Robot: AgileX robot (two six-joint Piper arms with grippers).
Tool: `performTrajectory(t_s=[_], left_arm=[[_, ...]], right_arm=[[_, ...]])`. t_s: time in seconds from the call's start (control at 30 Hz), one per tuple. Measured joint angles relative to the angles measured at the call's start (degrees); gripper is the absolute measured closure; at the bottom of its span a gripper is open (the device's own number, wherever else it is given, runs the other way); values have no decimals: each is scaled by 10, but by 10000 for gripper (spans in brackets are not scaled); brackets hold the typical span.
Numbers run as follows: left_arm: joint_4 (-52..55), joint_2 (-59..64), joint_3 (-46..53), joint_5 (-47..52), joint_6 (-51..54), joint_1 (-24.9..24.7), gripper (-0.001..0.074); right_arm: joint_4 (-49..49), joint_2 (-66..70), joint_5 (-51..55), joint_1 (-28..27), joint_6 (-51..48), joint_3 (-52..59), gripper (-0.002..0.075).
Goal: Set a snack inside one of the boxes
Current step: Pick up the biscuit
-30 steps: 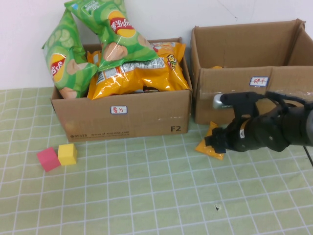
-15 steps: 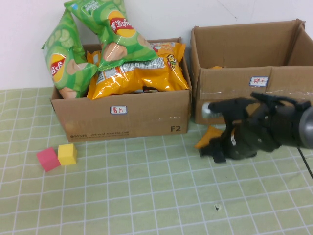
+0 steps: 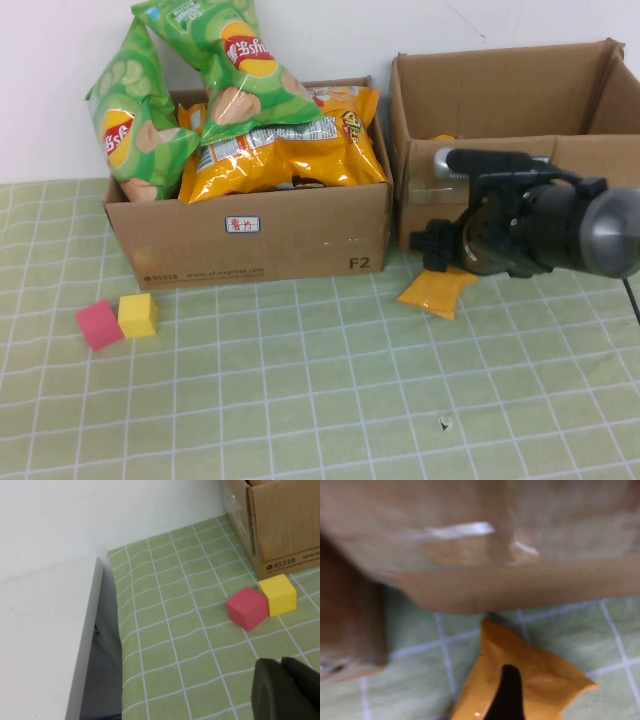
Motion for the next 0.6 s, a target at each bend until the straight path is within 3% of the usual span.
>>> performTrajectory(t_s=[0.6], left_arm=[[0, 0, 0, 0, 0, 0, 736]], right_arm=[[18, 46, -49, 0, 56, -6, 127]])
